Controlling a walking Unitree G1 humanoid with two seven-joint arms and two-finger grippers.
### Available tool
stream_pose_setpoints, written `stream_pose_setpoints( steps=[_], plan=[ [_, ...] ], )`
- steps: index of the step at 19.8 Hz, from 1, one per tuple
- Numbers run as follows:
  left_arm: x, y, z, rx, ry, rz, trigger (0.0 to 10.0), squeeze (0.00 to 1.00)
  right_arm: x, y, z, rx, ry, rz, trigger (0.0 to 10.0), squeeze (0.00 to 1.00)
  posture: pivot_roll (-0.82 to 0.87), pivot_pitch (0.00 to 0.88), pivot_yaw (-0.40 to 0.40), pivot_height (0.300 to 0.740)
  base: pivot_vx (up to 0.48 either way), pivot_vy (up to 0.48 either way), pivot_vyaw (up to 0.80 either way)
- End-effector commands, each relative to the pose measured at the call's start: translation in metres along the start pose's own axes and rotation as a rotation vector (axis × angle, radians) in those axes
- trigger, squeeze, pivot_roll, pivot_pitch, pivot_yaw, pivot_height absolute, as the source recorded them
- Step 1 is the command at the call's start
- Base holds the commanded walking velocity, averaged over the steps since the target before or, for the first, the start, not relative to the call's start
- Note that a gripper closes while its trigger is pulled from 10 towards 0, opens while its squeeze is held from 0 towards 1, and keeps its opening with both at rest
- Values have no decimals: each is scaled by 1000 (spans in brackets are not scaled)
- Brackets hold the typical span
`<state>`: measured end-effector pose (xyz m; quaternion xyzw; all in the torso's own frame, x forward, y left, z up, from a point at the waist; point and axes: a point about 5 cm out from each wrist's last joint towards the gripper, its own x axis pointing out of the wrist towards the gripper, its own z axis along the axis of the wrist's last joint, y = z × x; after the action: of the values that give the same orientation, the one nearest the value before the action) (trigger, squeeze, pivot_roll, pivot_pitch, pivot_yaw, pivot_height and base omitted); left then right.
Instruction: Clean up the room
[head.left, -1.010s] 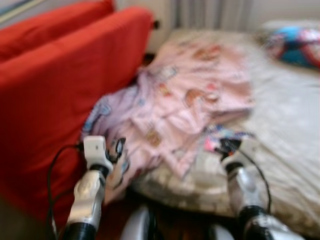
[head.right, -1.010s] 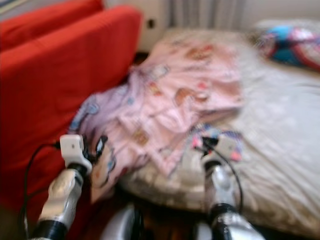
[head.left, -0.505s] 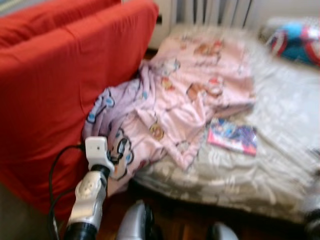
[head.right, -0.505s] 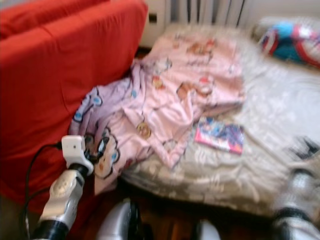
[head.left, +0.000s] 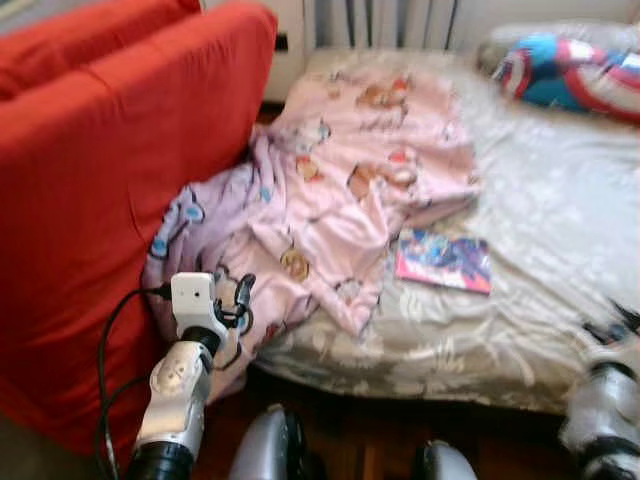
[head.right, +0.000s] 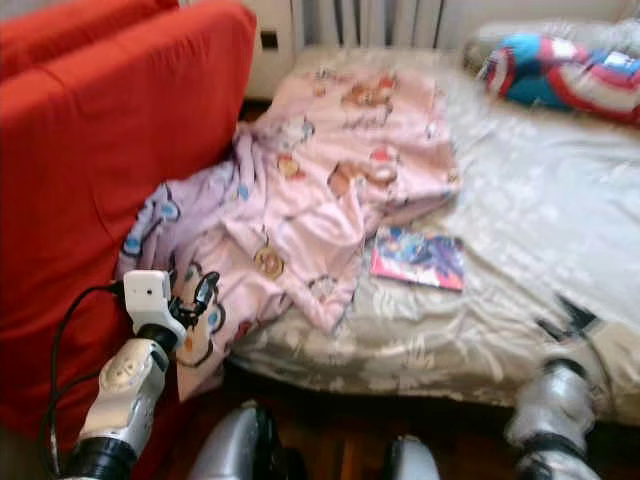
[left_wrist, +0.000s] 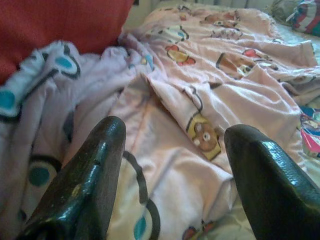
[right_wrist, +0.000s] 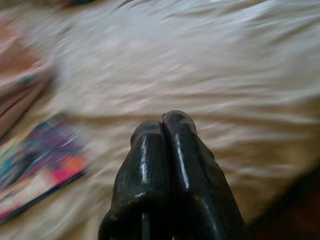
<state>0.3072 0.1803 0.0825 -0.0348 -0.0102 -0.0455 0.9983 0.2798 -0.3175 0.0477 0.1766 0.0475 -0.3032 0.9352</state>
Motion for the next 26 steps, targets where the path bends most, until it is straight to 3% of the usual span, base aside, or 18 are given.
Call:
stream_pose_setpoints(
  steps=[1, 4, 11, 22, 26],
  plan=[
    [-2, 5, -1, 5, 10, 14, 10000, 0, 0, 18, -2, -34, 1, 84, 10000, 0, 82, 82, 33, 635, 0, 0, 800],
    [-2, 4, -1, 5, 11, 12, 10000, 0, -2, 26, -7, -28, 12, 111, 10000, 0, 85, 84, 34, 635, 0, 0, 800],
    [-3, 2, -2, 4, 16, 4, 10000, 0, -3, 21, -9, -21, 18, 103, 10000, 0, 82, 86, 37, 635, 0, 0, 696],
    [-3, -1, -4, 3, 28, -11, 10000, 0, -6, 31, -15, 32, 37, 130, 10000, 0, 83, 66, 35, 635, 23, 0, 0],
    [-3, -1, -4, -1, 28, -8, 10000, 0, -6, 34, -16, 0, 37, 146, 10000, 0, 83, 80, 35, 635, 307, 0, 0]
  ],
)
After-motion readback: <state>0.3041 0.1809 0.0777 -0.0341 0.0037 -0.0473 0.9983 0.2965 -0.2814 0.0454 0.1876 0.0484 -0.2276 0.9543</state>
